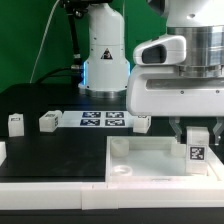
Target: Assemble one leg
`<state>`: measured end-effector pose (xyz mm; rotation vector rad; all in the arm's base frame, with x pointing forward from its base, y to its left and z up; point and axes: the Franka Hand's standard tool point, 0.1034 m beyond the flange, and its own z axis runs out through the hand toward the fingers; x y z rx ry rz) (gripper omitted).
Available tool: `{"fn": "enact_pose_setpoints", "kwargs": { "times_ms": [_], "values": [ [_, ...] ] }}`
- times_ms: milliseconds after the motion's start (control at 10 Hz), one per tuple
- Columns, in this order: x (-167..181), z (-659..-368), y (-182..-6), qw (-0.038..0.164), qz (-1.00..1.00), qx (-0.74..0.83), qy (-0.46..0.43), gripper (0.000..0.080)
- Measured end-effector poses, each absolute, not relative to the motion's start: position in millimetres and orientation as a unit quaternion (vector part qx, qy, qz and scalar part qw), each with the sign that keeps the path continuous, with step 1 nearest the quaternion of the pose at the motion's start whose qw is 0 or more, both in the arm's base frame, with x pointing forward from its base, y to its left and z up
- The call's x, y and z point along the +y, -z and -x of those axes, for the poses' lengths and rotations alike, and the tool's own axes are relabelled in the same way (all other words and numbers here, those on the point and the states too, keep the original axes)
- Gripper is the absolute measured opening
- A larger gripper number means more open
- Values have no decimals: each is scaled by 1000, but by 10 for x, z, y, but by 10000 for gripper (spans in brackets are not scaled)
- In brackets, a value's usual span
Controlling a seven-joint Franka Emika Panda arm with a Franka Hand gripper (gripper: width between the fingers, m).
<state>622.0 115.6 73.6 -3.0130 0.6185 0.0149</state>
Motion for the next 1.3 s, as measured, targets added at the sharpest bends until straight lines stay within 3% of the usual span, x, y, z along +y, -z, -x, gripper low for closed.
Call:
{"fn": "enact_pose_setpoints", "kwargs": {
  "times_ms": [500,700,900,1000,1100,1300],
  "values": [
    [1188,-6213,-727,30,833,552,-14,291],
    [1199,-6217,-728,32,791,610,-17,291],
    [1204,-6216,-728,33,814,579,-16,529],
    [1214,-6223,-735,34,828,559,-15,529],
    [1209,-6228,-739,35,866,498,-11,625],
    [1220,-6230,-743,36,927,374,-6,648]
  ]
}}
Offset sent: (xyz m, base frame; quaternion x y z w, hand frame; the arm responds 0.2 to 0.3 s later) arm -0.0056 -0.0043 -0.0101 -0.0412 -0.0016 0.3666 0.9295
